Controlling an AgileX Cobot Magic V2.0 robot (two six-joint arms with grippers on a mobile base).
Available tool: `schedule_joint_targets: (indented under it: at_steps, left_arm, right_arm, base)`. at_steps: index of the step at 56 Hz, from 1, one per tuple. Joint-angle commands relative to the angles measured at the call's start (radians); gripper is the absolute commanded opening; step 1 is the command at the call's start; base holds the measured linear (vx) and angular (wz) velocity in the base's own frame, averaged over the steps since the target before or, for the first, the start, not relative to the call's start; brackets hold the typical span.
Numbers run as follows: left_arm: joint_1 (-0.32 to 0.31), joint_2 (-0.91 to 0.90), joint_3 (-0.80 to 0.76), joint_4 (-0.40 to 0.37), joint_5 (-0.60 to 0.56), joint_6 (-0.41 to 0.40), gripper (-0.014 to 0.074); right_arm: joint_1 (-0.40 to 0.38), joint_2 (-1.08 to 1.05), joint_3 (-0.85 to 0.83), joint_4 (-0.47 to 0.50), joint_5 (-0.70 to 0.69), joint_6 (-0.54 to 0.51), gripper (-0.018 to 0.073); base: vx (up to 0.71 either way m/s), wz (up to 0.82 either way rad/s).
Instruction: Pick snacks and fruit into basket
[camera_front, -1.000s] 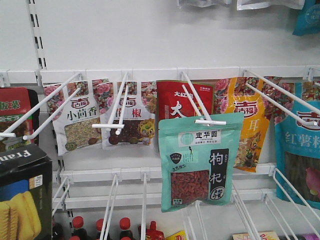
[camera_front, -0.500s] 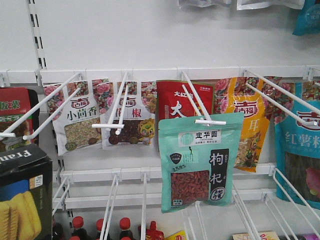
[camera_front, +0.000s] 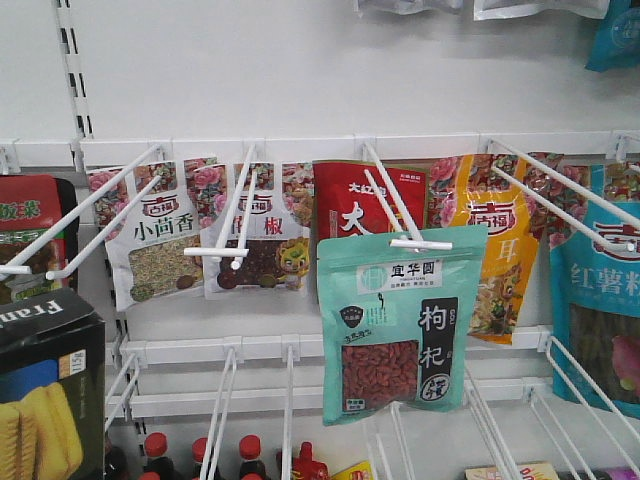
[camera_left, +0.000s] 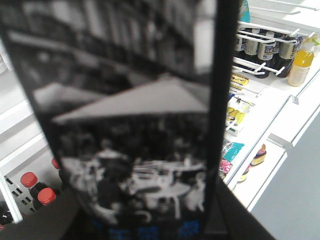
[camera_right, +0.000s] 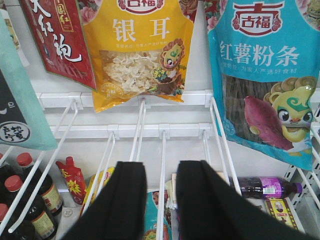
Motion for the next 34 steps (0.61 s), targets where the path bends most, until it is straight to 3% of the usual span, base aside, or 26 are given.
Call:
schedule_joint_targets:
  at_steps: [1,12,18,24,34]
  left_arm:
    - [0.001,0.002,-0.04,-0.005,-0.086,0.001,-0.0008]
    - [0.001,0.002,-0.04,-0.005,-0.086,0.001,-0.0008]
    - [0.001,0.002,-0.04,-0.005,-0.086,0.001,-0.0008]
    - [0.001,0.002,-0.04,-0.005,-0.086,0.001,-0.0008]
    - [0.001,0.002,-0.04,-0.005,-0.086,0.001,-0.0008]
  right_arm:
    - [-0.005,0.003,-0.031,0.001,-0.088,-0.012,0.0388]
    - [-0.005,0.003,-0.031,-0.001,-0.119,-0.012,0.0734]
    - [-0.005,0.018,-0.034,0.032,-0.131,-0.028,0.0729]
    - [-0.005,0.068,-0.057,0.18,-0.115,-0.143,0.0718]
    - [-0.005,0.183,-0.066,0.623,-0.096,-0.577,0.0678]
  base:
    - [0.0,0.0]
    - [0.0,0.0]
    - [0.0,0.0]
    - [0.0,0.0]
    - [0.0,0.0]
